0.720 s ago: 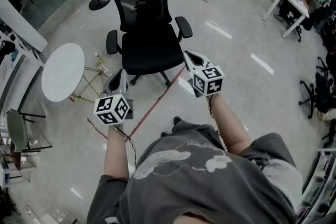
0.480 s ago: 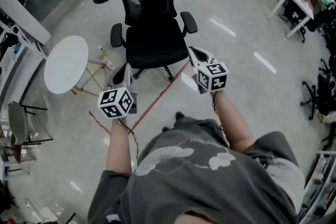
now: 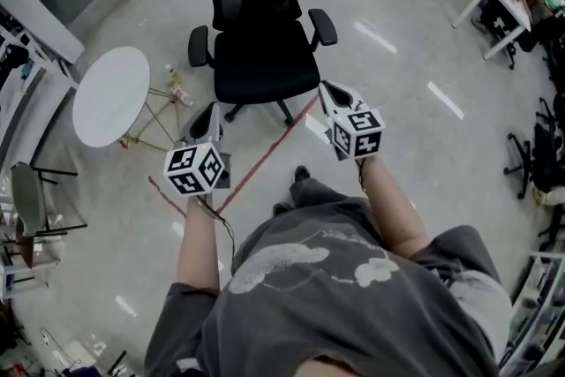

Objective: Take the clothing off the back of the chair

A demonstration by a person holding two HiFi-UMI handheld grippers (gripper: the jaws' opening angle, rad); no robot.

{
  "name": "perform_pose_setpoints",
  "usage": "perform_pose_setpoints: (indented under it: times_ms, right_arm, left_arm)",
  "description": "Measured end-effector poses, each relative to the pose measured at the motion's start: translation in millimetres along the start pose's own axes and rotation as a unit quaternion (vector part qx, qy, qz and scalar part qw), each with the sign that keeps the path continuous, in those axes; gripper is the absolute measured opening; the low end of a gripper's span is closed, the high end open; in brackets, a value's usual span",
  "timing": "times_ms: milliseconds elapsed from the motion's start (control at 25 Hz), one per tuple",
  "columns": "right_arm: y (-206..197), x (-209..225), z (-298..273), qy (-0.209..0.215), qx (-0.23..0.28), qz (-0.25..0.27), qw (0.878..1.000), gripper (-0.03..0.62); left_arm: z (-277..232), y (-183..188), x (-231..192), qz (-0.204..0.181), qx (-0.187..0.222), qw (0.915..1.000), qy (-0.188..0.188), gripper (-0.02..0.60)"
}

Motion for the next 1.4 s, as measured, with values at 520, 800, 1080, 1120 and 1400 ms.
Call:
perform_pose_setpoints:
  times_ms: [520, 800, 1080, 1120, 1400]
  right_arm:
    - [-7, 48, -91, 0.016, -0.030, -0.058, 0.998, -0.009]
    - [16, 98, -194, 0.032, -0.036, -0.073, 0.996, -0.008]
    - [48, 141, -282, 0.052, -0.041, -0.074, 0.995, -0.008]
    - [52, 148, -292, 0.055, -0.041, -0.073, 0.995, -0.008]
    - [74, 194, -347, 0.074, -0.037, -0.080, 0.993, -0.008]
  left_arm:
    - [-80, 5, -35, 0.002, -0.036, 0.9993, 0.010, 0.000]
    - [-156, 32, -80, 0.002, -0.037, 0.9985, 0.040, 0.000]
    - [-237, 61, -109, 0.009, -0.030, 0.9979, 0.057, 0.000]
    - [-248, 66, -111, 0.009, -0.028, 0.9978, 0.059, 0.000]
    - [-316, 86, -113, 0.003, -0.020, 0.9975, 0.067, 0.000]
Point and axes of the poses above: the fingertips, and each gripper's own axes: z backward along the fingers, x to its right, y out of its top, the point moved 6 cm from there along z, backward along the fingers, and after that the axes turned 1 degree about -z, right-handed, at the moved point
